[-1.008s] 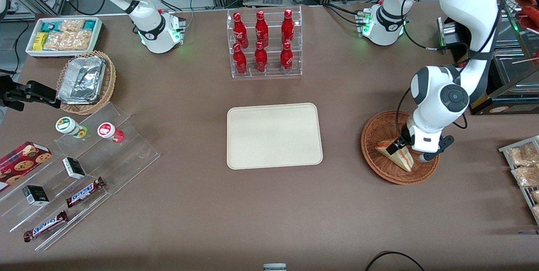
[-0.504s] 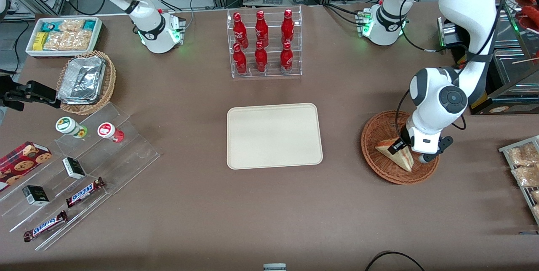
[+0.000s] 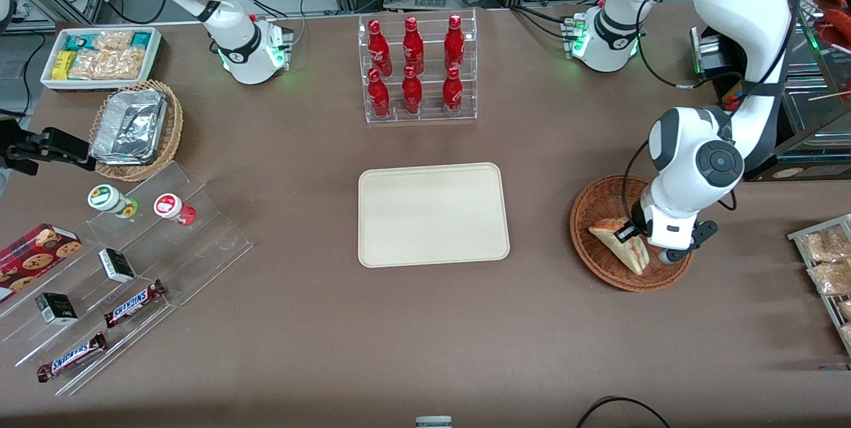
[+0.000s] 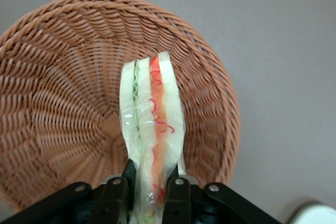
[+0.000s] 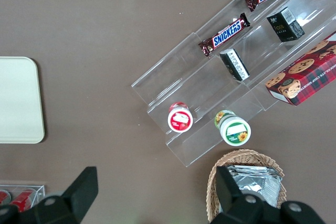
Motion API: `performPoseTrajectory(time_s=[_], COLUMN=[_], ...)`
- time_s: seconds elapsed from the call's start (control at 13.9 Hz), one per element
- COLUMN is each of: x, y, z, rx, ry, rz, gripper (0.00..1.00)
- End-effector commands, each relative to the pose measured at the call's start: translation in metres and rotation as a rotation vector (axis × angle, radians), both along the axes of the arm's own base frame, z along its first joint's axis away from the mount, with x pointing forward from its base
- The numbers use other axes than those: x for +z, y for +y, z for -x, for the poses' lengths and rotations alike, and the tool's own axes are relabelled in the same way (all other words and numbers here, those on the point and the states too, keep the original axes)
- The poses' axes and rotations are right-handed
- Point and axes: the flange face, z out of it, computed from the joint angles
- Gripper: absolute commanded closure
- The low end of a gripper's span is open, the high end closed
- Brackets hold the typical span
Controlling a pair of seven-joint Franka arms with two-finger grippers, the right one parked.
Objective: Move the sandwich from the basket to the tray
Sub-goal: 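Carry the sandwich with the left gripper over the cream tray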
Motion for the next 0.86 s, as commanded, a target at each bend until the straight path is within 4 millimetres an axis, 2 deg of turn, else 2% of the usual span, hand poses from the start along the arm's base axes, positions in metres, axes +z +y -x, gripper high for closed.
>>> performPoseTrajectory(time_s=[0.0,0.14,0.29,0.36,0.5,0.65,0.79], x=[0.058,0.097,0.118,0.122,0.121,0.112,0.099], y=[-0.033,-0.076,-0.123,-0.142,-0.190,-0.228,-0.279], z=[-0.010,-0.014,-0.007,-0.002,0.011,0.016,0.030], rx=[-0.058,-0.123,-0.195,-0.224,-0.298,-0.340,-0.407], ry=[0.025,0.052,0.057,0.050,0.043,0.042,0.044], rz=[-0.022,-0.033,-0.035,-0.032,-0.030,-0.025,-0.022], gripper=[1.00,1.00,1.00,1.00,1.00,1.00,1.00])
